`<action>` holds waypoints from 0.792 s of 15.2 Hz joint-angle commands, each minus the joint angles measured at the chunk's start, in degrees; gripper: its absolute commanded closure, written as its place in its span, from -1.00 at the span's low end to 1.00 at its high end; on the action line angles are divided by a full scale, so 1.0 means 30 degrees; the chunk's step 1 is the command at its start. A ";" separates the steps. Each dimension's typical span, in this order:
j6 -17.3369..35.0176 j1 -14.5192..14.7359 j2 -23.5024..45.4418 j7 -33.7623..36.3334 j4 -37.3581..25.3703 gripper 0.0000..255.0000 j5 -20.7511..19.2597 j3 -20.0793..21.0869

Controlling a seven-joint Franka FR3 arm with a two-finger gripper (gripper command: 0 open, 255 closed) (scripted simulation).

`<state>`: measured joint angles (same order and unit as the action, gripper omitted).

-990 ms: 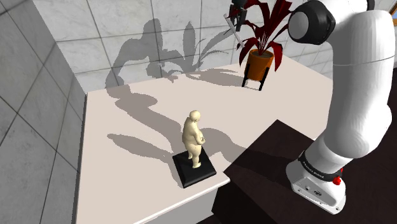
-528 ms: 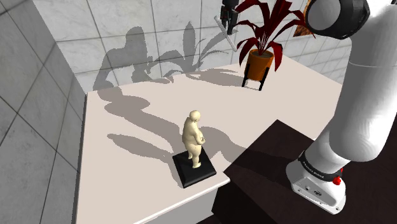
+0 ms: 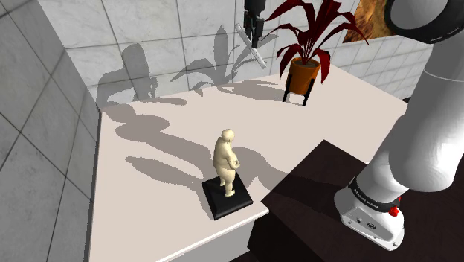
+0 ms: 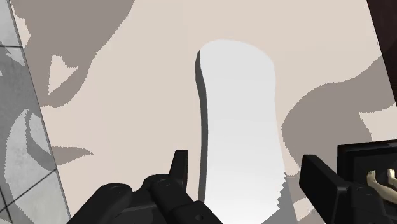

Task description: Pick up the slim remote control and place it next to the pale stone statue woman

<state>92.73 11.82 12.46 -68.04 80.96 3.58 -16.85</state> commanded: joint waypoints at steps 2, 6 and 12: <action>0.0084 0.0889 -0.0468 0.1386 0.0499 1.00 -0.0226 0.0502; 0.0193 0.1980 -0.0816 0.3146 0.0915 1.00 -0.0428 0.1189; 0.0143 0.3515 -0.0726 0.5723 0.0738 1.00 -0.0584 0.2232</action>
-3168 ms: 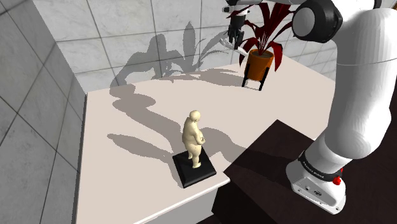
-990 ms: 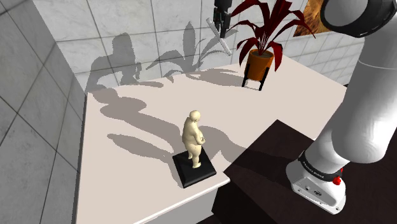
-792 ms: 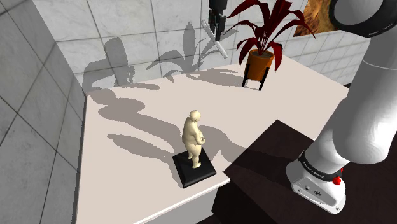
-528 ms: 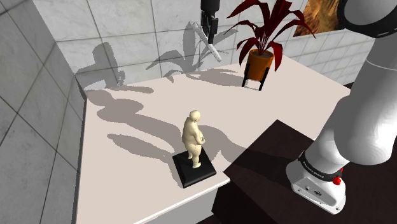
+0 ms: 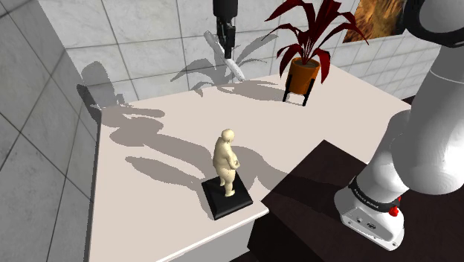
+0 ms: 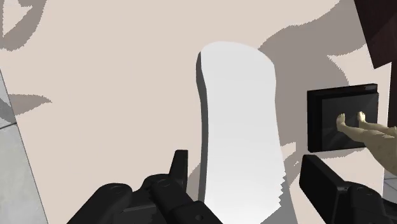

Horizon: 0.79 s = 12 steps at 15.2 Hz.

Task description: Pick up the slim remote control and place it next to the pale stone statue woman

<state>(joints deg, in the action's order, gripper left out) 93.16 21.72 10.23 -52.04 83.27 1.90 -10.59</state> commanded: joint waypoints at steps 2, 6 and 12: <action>-0.0075 0.0712 0.0210 0.1226 -0.0304 1.00 -0.0049 0.0483; -0.0321 0.1687 0.0840 0.2866 -0.1193 1.00 -0.0090 0.1134; -0.1011 0.3139 0.2447 0.5224 -0.3508 1.00 -0.0153 0.2007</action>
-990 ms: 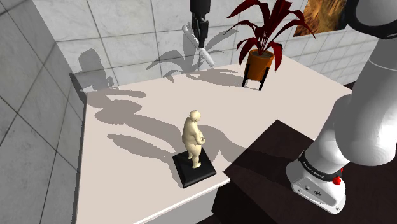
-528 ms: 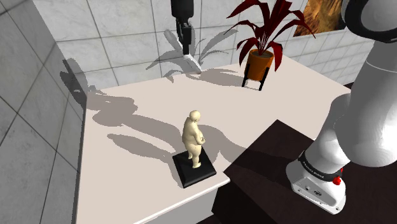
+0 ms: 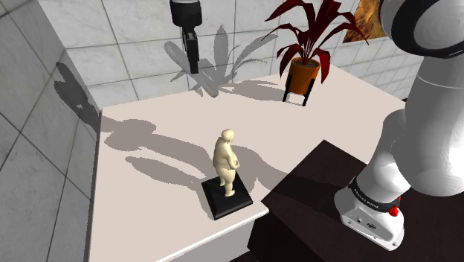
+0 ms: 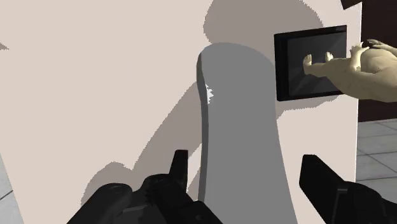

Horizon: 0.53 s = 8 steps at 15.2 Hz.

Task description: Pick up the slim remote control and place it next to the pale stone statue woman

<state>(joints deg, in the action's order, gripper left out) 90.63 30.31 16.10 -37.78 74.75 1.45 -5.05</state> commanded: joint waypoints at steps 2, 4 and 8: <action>-0.0516 0.0759 0.1232 0.1227 -0.1767 1.00 -0.0033 0.0423; -0.0955 0.1246 0.2105 0.1965 -0.3084 1.00 -0.0069 0.0662; -0.2671 0.2451 0.5073 0.3665 -0.7776 1.00 -0.0163 0.1128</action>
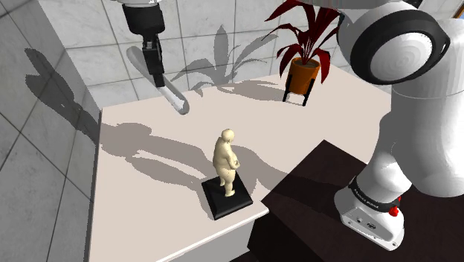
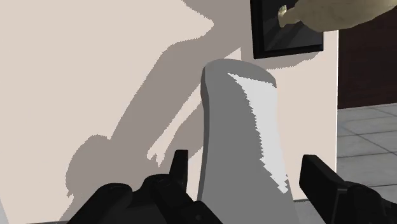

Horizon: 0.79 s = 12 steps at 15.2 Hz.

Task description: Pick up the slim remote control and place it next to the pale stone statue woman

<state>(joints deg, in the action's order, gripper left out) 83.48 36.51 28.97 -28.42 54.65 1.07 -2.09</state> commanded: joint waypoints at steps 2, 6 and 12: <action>0.0515 0.0414 0.0355 0.0538 0.0154 1.00 -0.0040 0.0121; 0.1939 0.0443 -0.0252 0.0533 0.2186 1.00 -0.0057 0.0119; 0.3796 0.0473 -0.0771 0.0527 0.4562 1.00 -0.0069 0.0118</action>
<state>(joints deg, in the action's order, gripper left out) 94.11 37.97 26.60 -26.78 67.69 0.85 -1.72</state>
